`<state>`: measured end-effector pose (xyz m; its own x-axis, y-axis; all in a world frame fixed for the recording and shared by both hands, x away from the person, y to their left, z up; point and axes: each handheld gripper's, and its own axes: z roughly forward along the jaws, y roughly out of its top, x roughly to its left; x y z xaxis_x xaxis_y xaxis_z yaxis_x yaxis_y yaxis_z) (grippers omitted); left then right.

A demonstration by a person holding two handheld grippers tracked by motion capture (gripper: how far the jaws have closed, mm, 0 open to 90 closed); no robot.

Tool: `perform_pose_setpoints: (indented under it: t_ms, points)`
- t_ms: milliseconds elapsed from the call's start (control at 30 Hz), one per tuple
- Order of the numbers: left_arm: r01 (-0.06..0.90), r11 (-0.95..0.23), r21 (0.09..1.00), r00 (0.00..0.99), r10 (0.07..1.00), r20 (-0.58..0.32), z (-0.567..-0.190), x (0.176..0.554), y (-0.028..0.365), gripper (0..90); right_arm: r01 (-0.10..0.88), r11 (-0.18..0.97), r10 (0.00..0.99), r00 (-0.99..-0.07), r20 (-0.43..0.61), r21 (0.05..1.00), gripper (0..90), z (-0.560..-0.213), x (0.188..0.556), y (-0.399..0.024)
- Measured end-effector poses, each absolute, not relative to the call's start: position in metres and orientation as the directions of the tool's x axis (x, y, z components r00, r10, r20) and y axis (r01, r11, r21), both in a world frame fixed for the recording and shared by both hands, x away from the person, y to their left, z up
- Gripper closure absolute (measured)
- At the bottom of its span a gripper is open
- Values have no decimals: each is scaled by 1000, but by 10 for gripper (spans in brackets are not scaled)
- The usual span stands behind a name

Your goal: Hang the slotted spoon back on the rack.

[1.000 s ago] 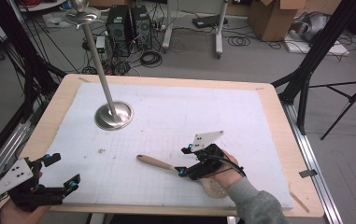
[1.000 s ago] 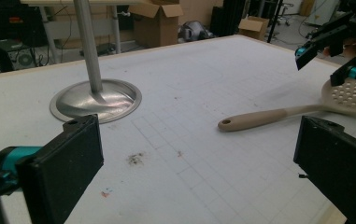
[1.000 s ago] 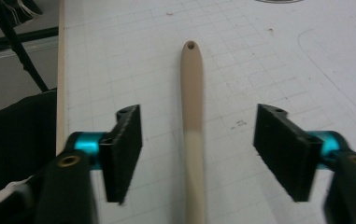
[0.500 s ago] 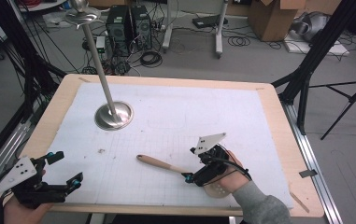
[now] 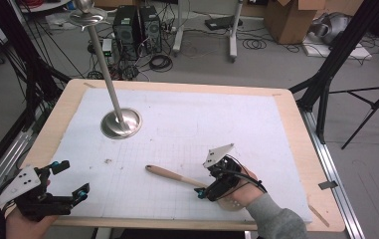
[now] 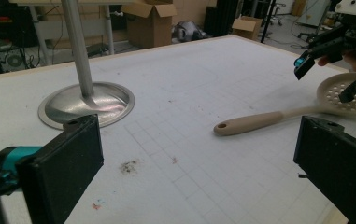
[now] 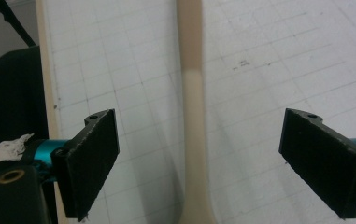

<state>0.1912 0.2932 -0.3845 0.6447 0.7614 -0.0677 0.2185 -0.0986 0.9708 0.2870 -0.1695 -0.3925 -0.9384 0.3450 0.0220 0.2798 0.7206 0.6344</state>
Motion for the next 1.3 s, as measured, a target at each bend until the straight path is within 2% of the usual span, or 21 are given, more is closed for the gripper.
perform_pose_setpoints:
  t_ms: [500,967,1300]
  points:
    - [218,-102,971,645,761,-64,-385,191,293,18,333,776,365,-930,49,535,159,-407,291,-163]
    - [224,-108,969,648,759,-65,-386,192,291,18,393,796,415,-908,59,460,402,-414,291,-162]
    - [226,-111,968,647,760,-64,-387,193,291,18,387,810,408,-911,49,440,566,-416,290,-160]
